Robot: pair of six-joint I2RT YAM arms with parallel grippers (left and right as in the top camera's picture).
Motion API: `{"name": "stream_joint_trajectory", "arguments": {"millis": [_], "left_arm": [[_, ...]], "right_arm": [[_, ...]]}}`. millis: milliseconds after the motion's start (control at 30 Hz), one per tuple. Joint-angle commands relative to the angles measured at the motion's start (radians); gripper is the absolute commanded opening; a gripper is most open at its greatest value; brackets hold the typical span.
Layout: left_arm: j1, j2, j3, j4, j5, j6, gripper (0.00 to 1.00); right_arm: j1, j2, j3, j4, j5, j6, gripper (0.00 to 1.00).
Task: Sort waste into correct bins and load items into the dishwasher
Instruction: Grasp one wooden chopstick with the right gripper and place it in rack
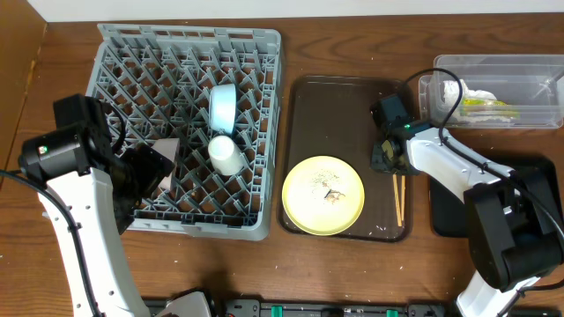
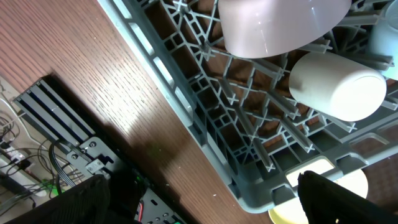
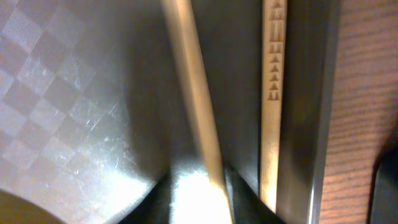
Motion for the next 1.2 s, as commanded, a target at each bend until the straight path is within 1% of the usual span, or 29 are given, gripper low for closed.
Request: {"name": "stream_joint_trajectory", "arguments": {"millis": [0,33,167,400,500,533,667,733,867,1000,1167], "left_arm": [[0.004,-0.002,0.001,-0.006,-0.016,0.01,0.98],[0.004,-0.002,0.001,-0.006,-0.016,0.01,0.98],[0.004,-0.002,0.001,-0.006,-0.016,0.01,0.98],[0.004,-0.002,0.001,-0.006,-0.016,0.01,0.98],[0.004,-0.002,0.001,-0.006,-0.016,0.01,0.98],[0.004,-0.002,0.001,-0.006,-0.016,0.01,0.98],[0.004,-0.002,0.001,-0.006,-0.016,0.01,0.98],[0.004,-0.002,0.001,-0.006,-0.016,0.01,0.98],[0.004,-0.002,0.001,-0.006,-0.016,0.01,0.98],[0.004,-0.002,0.001,-0.006,-0.016,0.01,0.98],[0.004,-0.002,0.001,-0.006,-0.016,0.01,0.98]], "right_arm": [[-0.003,0.034,-0.03,-0.007,-0.035,-0.005,0.03],[-0.005,0.034,-0.023,-0.01,-0.039,-0.005,0.01],[-0.005,0.025,0.032,-0.048,-0.043,-0.005,0.01],[-0.005,-0.008,0.257,-0.212,-0.047,-0.006,0.01],[-0.002,-0.013,0.369,-0.25,-0.117,-0.014,0.01],[0.002,-0.013,0.431,-0.242,-0.202,-0.016,0.01],[0.022,-0.013,0.489,-0.101,-0.417,0.006,0.01],[0.046,-0.013,0.489,-0.01,-0.464,0.056,0.01],[0.127,0.009,0.489,0.132,-0.455,0.154,0.01],[0.229,0.043,0.489,0.282,-0.412,0.17,0.01],[0.312,0.087,0.489,0.362,-0.33,0.243,0.01]]}}
